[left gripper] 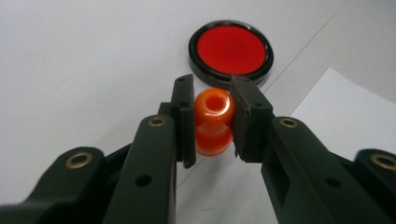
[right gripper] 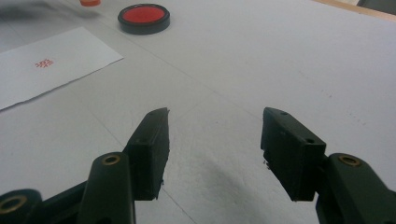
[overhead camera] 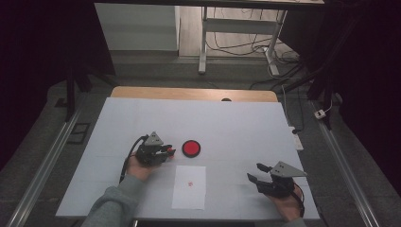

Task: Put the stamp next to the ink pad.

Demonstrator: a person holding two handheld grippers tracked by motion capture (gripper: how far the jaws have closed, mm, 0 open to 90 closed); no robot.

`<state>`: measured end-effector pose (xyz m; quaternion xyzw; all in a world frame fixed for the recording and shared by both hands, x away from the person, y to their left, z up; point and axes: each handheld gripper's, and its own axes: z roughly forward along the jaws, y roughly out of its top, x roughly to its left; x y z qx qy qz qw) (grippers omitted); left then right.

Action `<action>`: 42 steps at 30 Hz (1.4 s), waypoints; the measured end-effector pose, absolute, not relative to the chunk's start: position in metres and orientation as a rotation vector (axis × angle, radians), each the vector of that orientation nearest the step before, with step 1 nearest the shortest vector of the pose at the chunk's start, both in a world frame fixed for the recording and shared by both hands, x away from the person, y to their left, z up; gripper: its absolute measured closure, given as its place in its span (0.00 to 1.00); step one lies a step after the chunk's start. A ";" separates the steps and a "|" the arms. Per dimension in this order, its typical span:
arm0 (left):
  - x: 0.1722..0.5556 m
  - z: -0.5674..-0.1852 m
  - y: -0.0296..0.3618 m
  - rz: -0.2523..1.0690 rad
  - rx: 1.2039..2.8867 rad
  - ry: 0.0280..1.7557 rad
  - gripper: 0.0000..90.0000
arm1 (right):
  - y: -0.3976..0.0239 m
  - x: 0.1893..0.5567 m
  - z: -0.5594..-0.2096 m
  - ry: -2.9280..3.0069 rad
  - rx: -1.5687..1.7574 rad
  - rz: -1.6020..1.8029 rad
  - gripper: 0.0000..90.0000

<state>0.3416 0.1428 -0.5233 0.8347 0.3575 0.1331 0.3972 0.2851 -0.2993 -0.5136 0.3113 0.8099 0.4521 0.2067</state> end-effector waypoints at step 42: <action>0.329 -0.509 0.166 0.335 1.935 0.969 0.43 | -0.303 0.286 -0.511 2.240 0.873 1.296 0.46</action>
